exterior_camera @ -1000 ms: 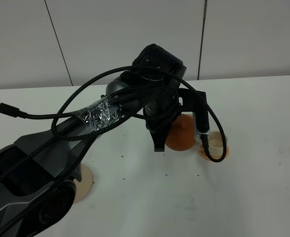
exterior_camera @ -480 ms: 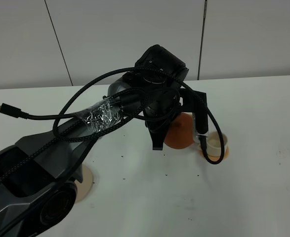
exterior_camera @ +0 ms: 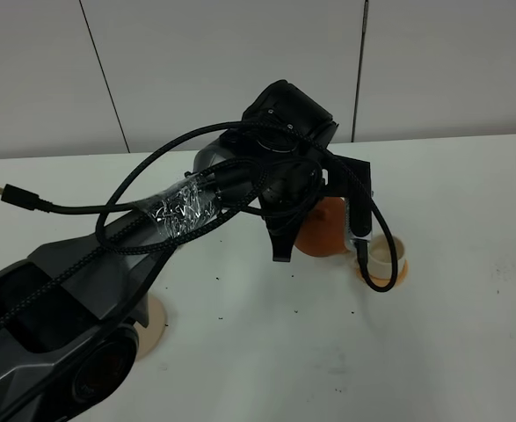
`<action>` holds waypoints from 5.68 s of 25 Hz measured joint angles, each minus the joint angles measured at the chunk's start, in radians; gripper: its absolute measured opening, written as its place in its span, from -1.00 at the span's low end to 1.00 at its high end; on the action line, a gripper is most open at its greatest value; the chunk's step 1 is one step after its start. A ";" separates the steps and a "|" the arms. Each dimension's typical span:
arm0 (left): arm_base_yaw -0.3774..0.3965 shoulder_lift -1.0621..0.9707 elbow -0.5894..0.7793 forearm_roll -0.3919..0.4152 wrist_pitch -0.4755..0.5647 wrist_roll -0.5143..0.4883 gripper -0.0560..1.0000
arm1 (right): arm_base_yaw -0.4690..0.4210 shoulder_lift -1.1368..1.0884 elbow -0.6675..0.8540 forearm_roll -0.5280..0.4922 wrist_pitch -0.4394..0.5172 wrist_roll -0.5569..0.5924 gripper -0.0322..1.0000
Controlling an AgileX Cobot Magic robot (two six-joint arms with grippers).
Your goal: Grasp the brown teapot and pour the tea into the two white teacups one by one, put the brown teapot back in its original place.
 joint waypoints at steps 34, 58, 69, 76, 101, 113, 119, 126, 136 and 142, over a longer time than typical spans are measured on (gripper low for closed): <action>-0.018 0.000 0.000 0.101 -0.048 0.123 -0.56 | 0.000 0.000 0.000 0.000 0.000 0.000 -0.47; -0.061 0.000 0.000 0.189 -0.135 0.182 -0.56 | 0.000 0.000 0.000 0.001 0.000 0.000 -0.47; -0.066 0.032 0.000 0.196 -0.181 0.210 -0.56 | 0.000 0.000 0.000 0.001 0.000 0.000 -0.47; -0.081 0.035 0.000 0.228 -0.194 0.218 -0.56 | 0.000 0.000 0.000 0.001 0.000 0.000 -0.47; -0.109 0.039 0.000 0.330 -0.170 0.239 -0.56 | 0.000 0.000 0.000 0.001 0.000 0.000 -0.47; -0.120 0.039 0.000 0.368 -0.176 0.241 -0.56 | 0.000 0.000 0.000 0.001 0.000 0.000 -0.47; -0.121 0.039 0.000 0.368 -0.176 0.252 -0.56 | 0.000 0.000 0.000 0.001 0.000 0.000 -0.47; -0.121 0.039 0.000 0.371 -0.183 0.261 -0.56 | 0.000 0.000 0.000 0.001 0.000 0.000 -0.47; -0.121 0.059 0.000 0.398 -0.205 0.264 -0.56 | 0.000 0.000 0.000 0.001 0.000 0.000 -0.47; -0.121 0.059 0.000 0.408 -0.213 0.269 -0.56 | 0.000 0.000 0.000 0.001 0.000 0.000 -0.47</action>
